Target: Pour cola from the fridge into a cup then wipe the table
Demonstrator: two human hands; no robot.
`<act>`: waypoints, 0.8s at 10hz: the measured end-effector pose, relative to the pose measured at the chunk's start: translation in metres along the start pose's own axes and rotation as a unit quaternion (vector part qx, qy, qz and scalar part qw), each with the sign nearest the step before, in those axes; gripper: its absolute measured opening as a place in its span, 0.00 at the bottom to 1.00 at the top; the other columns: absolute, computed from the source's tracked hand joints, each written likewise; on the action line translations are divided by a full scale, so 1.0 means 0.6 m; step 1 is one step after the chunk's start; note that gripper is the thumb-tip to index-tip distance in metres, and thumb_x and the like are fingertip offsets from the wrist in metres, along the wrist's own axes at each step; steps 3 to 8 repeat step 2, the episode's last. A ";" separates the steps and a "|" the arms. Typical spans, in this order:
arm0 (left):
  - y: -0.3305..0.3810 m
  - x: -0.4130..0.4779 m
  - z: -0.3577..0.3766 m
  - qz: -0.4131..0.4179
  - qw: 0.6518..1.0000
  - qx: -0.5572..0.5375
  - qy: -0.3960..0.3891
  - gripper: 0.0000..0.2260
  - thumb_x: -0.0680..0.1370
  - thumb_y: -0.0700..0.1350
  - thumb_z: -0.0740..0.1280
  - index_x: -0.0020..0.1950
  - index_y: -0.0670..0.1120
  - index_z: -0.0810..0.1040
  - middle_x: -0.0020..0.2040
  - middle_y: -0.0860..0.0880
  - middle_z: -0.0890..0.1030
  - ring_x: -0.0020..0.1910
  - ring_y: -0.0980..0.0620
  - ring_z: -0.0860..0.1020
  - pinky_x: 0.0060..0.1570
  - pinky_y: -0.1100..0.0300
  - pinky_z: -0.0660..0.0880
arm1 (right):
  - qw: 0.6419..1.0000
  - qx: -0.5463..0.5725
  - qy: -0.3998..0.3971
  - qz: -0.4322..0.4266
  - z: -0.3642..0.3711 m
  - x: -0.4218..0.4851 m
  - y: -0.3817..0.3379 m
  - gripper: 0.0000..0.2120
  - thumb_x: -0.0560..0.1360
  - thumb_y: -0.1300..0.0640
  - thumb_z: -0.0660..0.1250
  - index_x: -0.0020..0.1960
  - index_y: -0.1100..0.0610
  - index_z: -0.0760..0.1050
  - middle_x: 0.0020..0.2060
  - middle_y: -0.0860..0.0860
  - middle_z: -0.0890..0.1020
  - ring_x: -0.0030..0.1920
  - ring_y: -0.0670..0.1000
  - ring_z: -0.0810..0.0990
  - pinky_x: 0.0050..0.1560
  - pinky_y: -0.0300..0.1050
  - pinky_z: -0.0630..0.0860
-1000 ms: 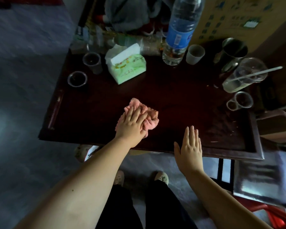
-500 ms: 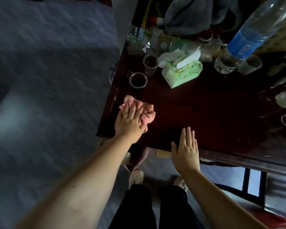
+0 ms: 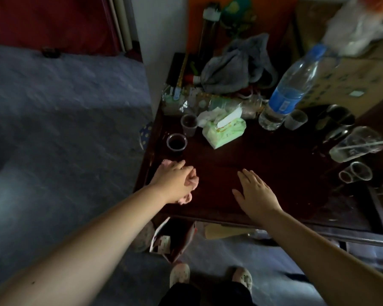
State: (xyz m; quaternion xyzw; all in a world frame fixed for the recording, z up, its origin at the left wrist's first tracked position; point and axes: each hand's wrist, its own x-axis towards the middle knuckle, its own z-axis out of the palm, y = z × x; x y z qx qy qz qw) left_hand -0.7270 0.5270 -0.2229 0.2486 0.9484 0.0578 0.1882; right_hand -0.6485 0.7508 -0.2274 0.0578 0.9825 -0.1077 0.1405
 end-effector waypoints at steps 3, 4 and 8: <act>0.047 -0.014 -0.233 0.051 0.983 0.018 0.174 0.23 0.77 0.60 0.59 0.70 0.52 0.70 0.68 0.50 0.72 0.65 0.48 0.72 0.61 0.53 0.69 | 0.985 -0.003 0.155 -0.080 -0.209 -0.011 -0.029 0.29 0.79 0.45 0.58 0.75 0.56 0.58 0.74 0.51 0.62 0.74 0.51 0.58 0.72 0.45 0.57; 0.047 -0.014 -0.233 0.051 0.983 0.018 0.174 0.23 0.77 0.60 0.59 0.70 0.52 0.70 0.68 0.50 0.72 0.65 0.48 0.72 0.61 0.53 0.69 | 0.985 -0.003 0.155 -0.080 -0.209 -0.011 -0.029 0.29 0.79 0.45 0.58 0.75 0.56 0.58 0.74 0.51 0.62 0.74 0.51 0.58 0.72 0.45 0.57; 0.047 -0.014 -0.233 0.051 0.983 0.018 0.174 0.23 0.77 0.60 0.59 0.70 0.52 0.70 0.68 0.50 0.72 0.65 0.48 0.72 0.61 0.53 0.69 | 0.985 -0.003 0.155 -0.080 -0.209 -0.011 -0.029 0.29 0.79 0.45 0.58 0.75 0.56 0.58 0.74 0.51 0.62 0.74 0.51 0.58 0.72 0.45 0.57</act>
